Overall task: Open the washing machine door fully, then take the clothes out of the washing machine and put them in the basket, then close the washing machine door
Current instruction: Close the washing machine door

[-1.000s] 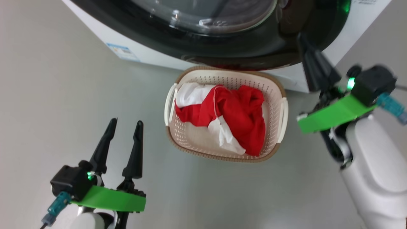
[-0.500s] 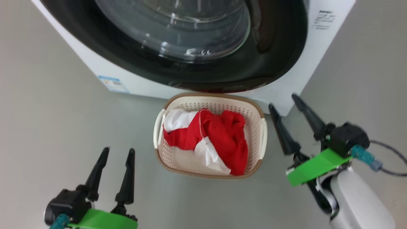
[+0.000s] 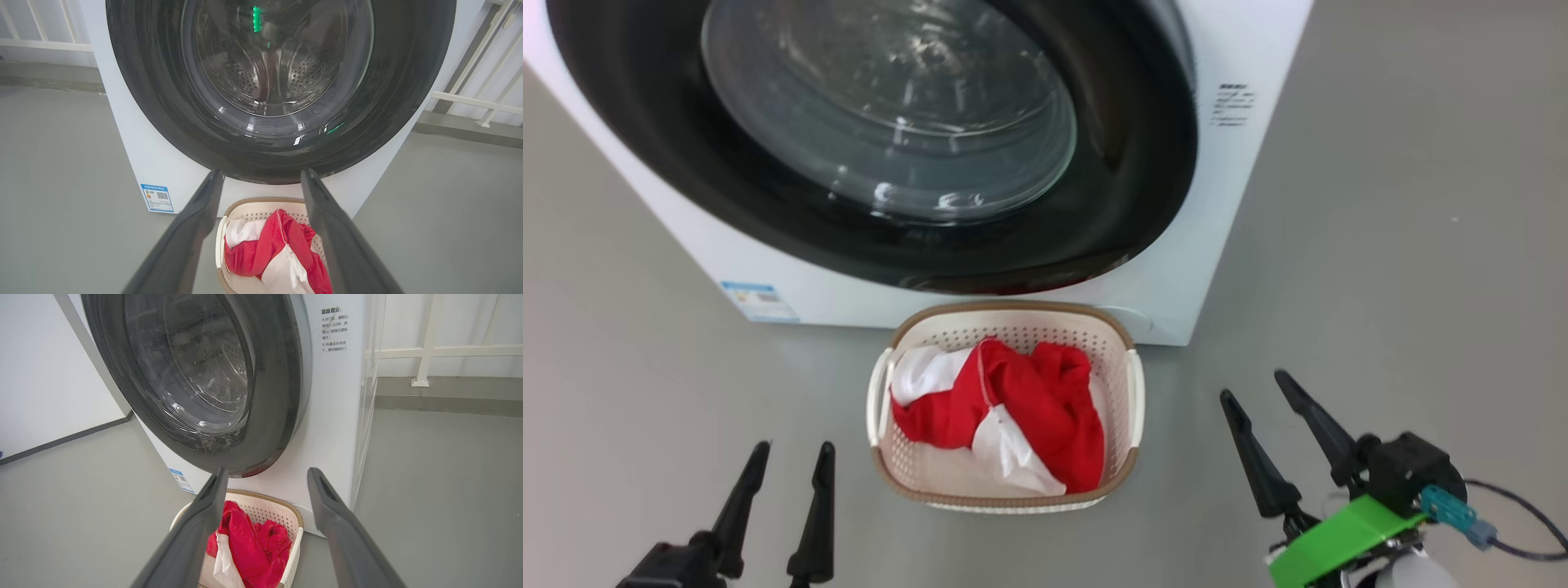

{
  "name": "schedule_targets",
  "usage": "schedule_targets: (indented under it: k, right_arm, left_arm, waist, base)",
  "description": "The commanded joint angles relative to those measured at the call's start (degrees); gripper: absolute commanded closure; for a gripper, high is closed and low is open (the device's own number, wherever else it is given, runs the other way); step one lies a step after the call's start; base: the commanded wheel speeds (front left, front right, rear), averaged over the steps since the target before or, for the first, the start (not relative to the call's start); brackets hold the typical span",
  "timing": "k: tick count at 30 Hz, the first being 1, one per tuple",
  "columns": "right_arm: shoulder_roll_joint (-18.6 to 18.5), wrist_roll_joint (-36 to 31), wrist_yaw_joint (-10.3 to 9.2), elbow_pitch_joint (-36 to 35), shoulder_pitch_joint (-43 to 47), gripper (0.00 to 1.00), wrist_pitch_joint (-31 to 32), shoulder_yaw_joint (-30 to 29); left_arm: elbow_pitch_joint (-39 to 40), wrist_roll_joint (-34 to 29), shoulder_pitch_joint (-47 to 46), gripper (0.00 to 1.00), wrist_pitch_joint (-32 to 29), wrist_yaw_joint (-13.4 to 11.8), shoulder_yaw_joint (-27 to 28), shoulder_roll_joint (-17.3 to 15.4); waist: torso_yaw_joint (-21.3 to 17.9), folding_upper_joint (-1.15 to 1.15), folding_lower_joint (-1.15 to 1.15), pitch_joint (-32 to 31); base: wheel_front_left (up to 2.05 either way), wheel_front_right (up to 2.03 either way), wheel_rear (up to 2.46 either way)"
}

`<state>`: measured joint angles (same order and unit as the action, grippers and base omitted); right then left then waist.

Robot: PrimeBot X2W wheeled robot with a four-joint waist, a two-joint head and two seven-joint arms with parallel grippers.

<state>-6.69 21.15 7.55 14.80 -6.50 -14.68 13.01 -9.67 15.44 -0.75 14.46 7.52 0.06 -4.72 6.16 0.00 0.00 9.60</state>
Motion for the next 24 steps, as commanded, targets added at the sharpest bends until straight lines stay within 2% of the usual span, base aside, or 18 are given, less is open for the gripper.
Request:
schedule_targets:
  k: [1, 11, 24]
  right_arm:
    - [0.3, 0.1, -0.06, -1.6, 0.8, 0.00, -0.3, 0.5]
    - [0.1, -0.5, -0.06, -2.8, 7.4, 0.00, -0.3, -3.3]
    - [-0.4, -1.2, -0.06, -4.1, 13.2, 0.00, -0.3, -7.9]
  left_arm:
    - [1.4, 0.1, 0.2, 0.00, 0.5, 0.0, 2.3, -1.3]
    - [1.7, 0.1, 3.4, 0.00, 0.5, 0.0, 4.1, -1.4]
    - [2.3, -0.2, 5.6, 0.00, 0.5, 0.0, 5.8, -1.5]
  waist:
    - [-2.2, 0.00, 0.00, -2.0]
    - [-5.6, 0.00, 0.00, -4.4]
    - [-8.0, 0.00, 0.00, -5.7]
  base:
    - [0.00, 0.00, 0.00]
    - [0.00, 0.00, 0.00]
    - [0.00, 0.00, 0.00]
